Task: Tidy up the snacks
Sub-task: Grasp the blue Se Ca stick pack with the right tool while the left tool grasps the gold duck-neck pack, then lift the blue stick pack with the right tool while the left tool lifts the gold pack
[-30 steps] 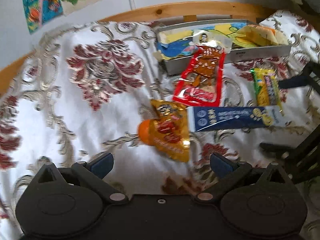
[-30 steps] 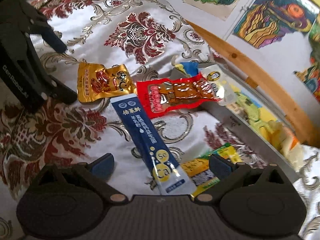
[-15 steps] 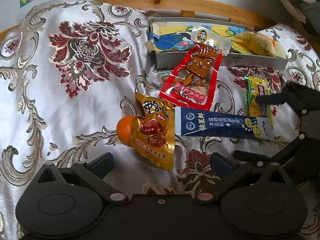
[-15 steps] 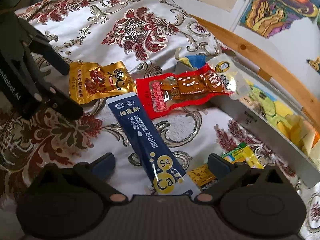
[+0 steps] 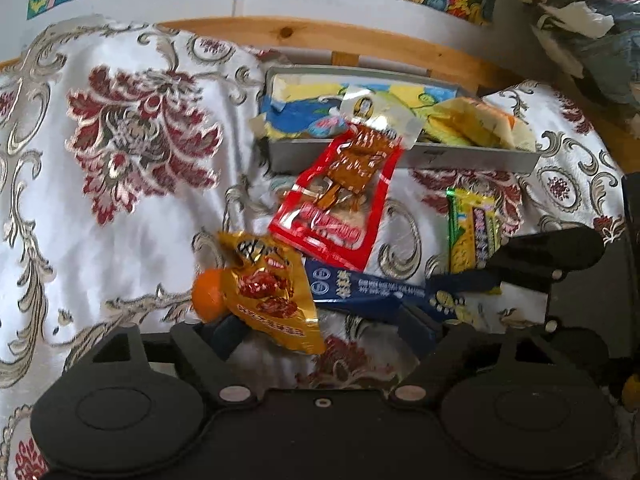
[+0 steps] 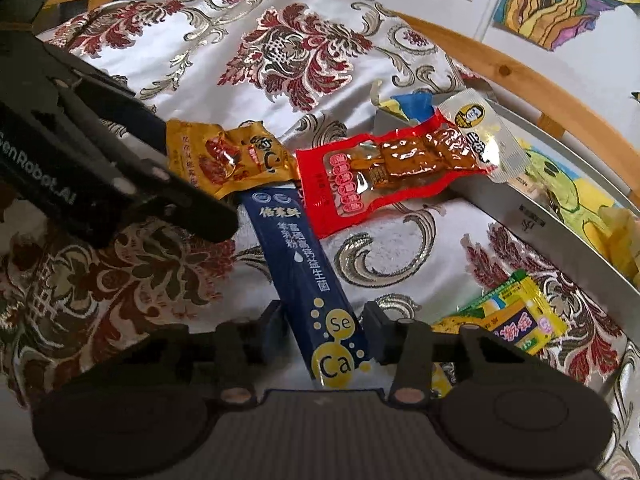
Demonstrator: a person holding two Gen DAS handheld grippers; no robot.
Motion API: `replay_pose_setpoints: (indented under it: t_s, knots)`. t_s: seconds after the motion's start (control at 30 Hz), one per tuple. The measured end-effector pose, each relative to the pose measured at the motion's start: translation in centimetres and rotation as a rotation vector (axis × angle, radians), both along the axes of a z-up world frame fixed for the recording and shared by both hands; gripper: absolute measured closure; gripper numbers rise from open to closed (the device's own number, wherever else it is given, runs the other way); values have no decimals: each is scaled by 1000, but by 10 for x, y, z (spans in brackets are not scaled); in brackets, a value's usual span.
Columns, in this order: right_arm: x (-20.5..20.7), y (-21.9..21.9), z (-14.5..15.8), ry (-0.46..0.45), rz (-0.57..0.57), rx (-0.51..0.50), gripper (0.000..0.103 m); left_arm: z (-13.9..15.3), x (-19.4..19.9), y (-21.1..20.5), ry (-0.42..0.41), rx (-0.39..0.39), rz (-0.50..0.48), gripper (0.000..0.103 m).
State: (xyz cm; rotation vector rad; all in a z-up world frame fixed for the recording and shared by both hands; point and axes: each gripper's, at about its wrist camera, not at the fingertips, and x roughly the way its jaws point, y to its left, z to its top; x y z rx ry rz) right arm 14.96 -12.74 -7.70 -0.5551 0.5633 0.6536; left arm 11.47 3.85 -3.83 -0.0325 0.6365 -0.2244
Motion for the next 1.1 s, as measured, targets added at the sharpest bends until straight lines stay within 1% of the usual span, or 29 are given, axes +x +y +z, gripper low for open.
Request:
replay_pose_setpoints:
  t_s: [0.07, 0.13, 0.27, 0.33, 0.4, 0.47, 0.53, 0.67, 0.73, 0.87, 0.97, 1.03, 1.1]
  knots:
    - [-1, 1, 2, 8, -11, -17, 60, 1, 2, -1, -9, -4, 3, 22]
    - [-1, 0, 4, 32, -35, -20, 60, 1, 6, -3, -12, -8, 24, 24]
    - [1, -9, 7, 91, -83, 5, 61, -1, 17, -3, 7, -58, 74, 25]
    - [3, -14, 9, 113, -100, 20, 62, -2, 22, -5, 8, -57, 86, 25]
    - [3, -18, 11, 120, -113, 18, 62, -3, 27, -10, 10, -32, 93, 25]
    - [3, -20, 12, 114, -121, 6, 62, -4, 31, -14, 14, 13, 106, 25]
    - [2, -21, 15, 100, -130, -10, 62, -6, 34, -19, 11, 55, 117, 28]
    - [-3, -24, 19, 78, -129, -45, 62, -8, 38, -22, 0, 75, 130, 30]
    - [-4, -24, 18, 72, -130, -60, 62, -10, 42, -25, -4, 99, 137, 32]
    - [-9, -22, 16, 14, -116, -147, 62, -14, 47, -35, -5, 147, 123, 33]
    - [-12, -22, 12, -15, -104, -215, 62, -18, 53, -42, 12, 185, 105, 34]
    - [-12, -24, 10, -12, -107, -214, 61, -19, 59, -44, 35, 192, 99, 35]
    - [-9, -26, 10, -3, -116, -199, 61, -19, 67, -44, 59, 177, 109, 35]
